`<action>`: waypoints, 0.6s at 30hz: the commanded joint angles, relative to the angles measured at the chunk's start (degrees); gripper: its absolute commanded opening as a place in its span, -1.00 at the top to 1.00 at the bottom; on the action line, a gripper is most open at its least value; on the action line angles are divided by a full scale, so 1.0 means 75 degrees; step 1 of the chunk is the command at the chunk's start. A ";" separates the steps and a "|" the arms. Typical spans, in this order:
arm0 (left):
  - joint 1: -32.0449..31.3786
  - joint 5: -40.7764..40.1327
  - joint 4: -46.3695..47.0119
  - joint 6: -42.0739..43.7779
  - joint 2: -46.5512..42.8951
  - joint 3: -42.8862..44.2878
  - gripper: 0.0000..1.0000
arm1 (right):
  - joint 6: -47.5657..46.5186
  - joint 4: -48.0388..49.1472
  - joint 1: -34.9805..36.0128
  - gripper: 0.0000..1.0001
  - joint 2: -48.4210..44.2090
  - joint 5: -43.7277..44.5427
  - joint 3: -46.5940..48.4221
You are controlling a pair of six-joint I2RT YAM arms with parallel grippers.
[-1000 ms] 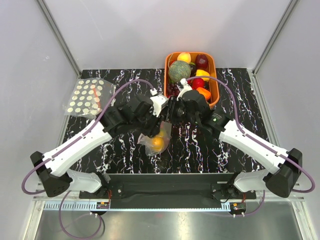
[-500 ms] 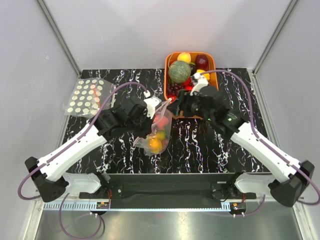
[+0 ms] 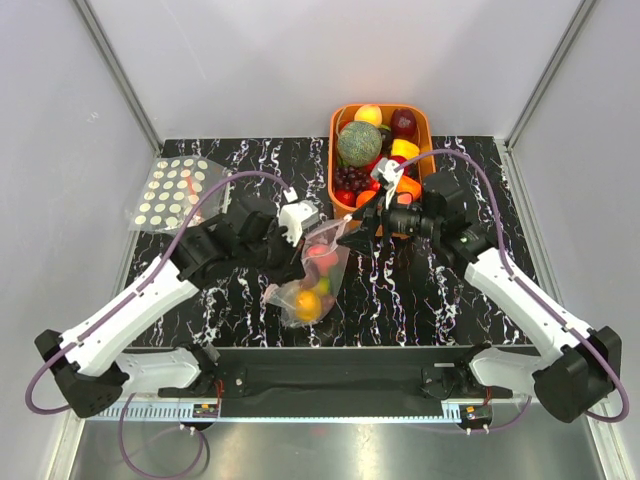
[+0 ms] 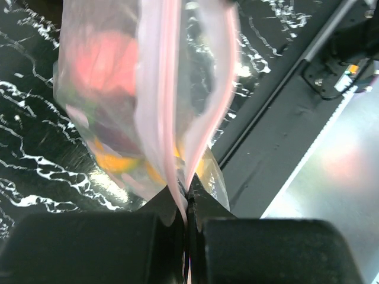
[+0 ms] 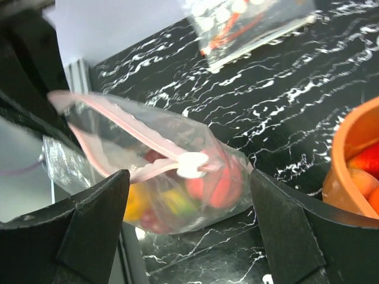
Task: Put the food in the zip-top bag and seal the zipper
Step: Zip the zipper food storage bag at the center of the board.
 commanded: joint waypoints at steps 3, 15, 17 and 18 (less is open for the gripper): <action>0.0153 0.0504 0.0474 0.0099 -0.0439 -0.0198 1.00 | -0.0949 0.1216 -0.0150 -0.79 -0.0153 -0.1198 -0.0504; 0.0922 0.0269 0.0462 -0.0357 -0.1059 -0.0936 1.00 | -0.1242 0.1918 -0.0444 -0.88 0.0082 -0.2323 -0.0961; 0.1300 0.0713 0.0509 -0.0393 -0.1142 -0.1111 1.00 | -0.1254 0.1930 -0.0467 -0.88 0.0117 -0.2323 -0.1008; 0.1452 0.0819 0.0567 -0.0429 -0.1154 -0.1159 1.00 | -0.1254 0.1942 -0.0479 -0.89 0.0140 -0.2335 -0.1020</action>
